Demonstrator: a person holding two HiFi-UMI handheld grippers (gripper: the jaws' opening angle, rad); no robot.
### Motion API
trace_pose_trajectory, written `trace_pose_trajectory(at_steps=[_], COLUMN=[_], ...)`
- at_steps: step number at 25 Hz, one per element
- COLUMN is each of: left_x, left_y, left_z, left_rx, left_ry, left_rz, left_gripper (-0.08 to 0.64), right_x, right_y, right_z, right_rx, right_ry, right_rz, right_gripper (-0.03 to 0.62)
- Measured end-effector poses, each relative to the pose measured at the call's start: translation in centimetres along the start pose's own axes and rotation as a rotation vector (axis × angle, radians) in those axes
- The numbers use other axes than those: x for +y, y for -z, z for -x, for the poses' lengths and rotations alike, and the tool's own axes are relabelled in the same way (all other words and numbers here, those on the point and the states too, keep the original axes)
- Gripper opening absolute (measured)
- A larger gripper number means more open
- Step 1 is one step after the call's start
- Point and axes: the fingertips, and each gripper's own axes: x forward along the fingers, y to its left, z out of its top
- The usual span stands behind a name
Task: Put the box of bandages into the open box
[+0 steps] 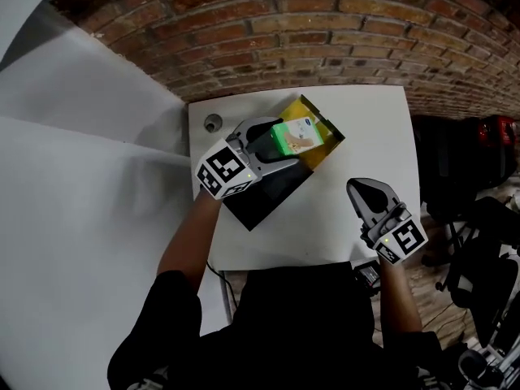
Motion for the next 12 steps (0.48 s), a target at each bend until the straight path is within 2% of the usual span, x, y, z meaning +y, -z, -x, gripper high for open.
trace_pose_trajectory(at_steps=[4,6,12], left_x=[0.9,1.3,2.9], left_y=[2.3,3.8,6.5], left_z=[-2.9,-3.9,-6.4], left_rx=[0.028,0.06,0.163], left_ry=[-0.119,-0.152,-0.139], left_rz=[0.07,0.076,0.027], left_gripper=[0.368,0.368,0.368], right_x=[-2.0,-3.1,-6.5], right_y=[0.0,0.0,1.1], right_z=[-0.7,-0.8,-0.8], right_rx=[0.007,0.013,0.047], right_ry=[-0.033,-0.047,-0.063], right_rz=[-0.008,-0.013,-0.032], right_gripper=[0.006,0.006,0.006])
